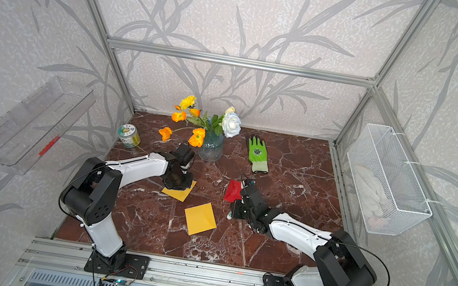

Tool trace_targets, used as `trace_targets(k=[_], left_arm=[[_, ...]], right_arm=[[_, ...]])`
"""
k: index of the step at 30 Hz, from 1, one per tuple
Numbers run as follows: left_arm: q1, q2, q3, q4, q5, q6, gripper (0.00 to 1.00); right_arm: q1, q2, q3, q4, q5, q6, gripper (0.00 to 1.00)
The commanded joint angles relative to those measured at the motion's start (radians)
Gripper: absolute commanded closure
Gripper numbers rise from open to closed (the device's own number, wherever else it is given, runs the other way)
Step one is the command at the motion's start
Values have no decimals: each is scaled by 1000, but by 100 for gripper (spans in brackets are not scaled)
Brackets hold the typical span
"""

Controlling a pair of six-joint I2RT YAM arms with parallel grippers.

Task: Seal the envelope with a glue stick
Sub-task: Close the envelope at the center of the board.

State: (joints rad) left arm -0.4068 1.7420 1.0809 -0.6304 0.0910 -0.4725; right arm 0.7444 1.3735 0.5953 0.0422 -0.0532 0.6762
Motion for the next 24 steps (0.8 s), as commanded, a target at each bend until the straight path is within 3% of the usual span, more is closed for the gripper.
trace_targets(k=[1,6,13,17,24], left_arm=[[-6,17,-34,14,-25,-8,100],[-7,57,-54,22,-53,-8,100],[-66,119,-60,-37,-184,-14,100],[-111,159,-32,-90,-269,-20,100],[-159,272,27,-147,-310,-8,100]], right_arm=[[4,-14,0,-3,13,-12,100],[4,-5,7,-8,14,-11,100],[4,20,17,-2,6,-7,100],[4,13,13,-2,5,-5,100],[4,-12,-9,2,15,3,100]])
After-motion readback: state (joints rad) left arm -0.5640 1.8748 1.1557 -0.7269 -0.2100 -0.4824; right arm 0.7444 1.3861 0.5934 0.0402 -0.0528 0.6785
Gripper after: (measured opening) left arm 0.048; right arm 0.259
